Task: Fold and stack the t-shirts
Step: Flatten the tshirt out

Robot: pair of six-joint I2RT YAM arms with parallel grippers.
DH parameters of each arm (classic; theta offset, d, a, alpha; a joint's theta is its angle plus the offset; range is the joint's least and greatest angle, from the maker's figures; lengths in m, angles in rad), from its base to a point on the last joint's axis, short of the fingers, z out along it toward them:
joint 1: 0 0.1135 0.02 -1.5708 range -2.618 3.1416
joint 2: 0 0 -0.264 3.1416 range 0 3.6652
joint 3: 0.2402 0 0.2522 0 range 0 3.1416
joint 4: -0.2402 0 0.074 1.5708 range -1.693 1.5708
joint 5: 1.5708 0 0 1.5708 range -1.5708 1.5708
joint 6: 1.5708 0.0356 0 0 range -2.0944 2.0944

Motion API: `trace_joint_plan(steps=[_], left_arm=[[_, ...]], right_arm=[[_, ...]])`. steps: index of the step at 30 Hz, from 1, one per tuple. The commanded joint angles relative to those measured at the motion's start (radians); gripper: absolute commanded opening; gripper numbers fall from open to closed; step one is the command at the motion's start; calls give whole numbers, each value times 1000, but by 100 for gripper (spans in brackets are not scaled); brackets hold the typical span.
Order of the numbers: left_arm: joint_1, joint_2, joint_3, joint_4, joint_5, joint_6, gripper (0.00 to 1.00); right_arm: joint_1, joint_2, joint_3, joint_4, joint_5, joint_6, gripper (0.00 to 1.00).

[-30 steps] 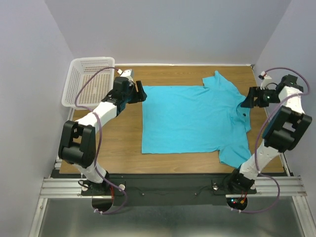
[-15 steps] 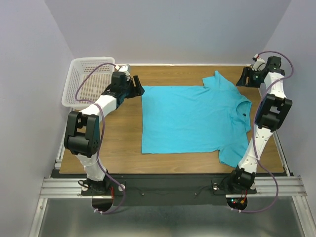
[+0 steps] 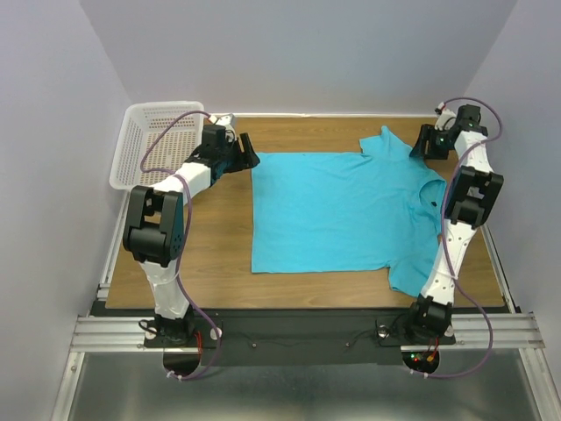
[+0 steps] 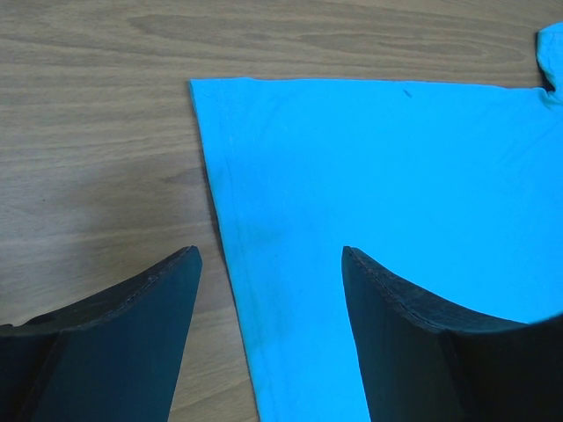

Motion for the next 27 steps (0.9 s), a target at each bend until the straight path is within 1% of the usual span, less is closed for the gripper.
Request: trace_joint_plan(steps=[1,4,9,15,19,21,27], left_arm=[[2,-11,-11,11,59,-15,77],[-22,-3,-34,5,76,-18,76],[-87,-3,-82,-4,77,-29,75],[-147,-17,-156,-5,53,-61,74],[-188,-23,-214,-3,54,-81,74],[-211,-23,-238,-21,45,-90,74],[-213,-54,-332,-86,13,-125,74]], right_arm=[[20,15,35,22,27,25,67],[19,6,21,30,57,7,68],[20,-22,0,45,65,-2,69],[29,22,89,74,-15,70,71],[60,55,98,102,-3,99,70],[74,68,110,111,45,119,70],[75,56,101,137,65,125,70]])
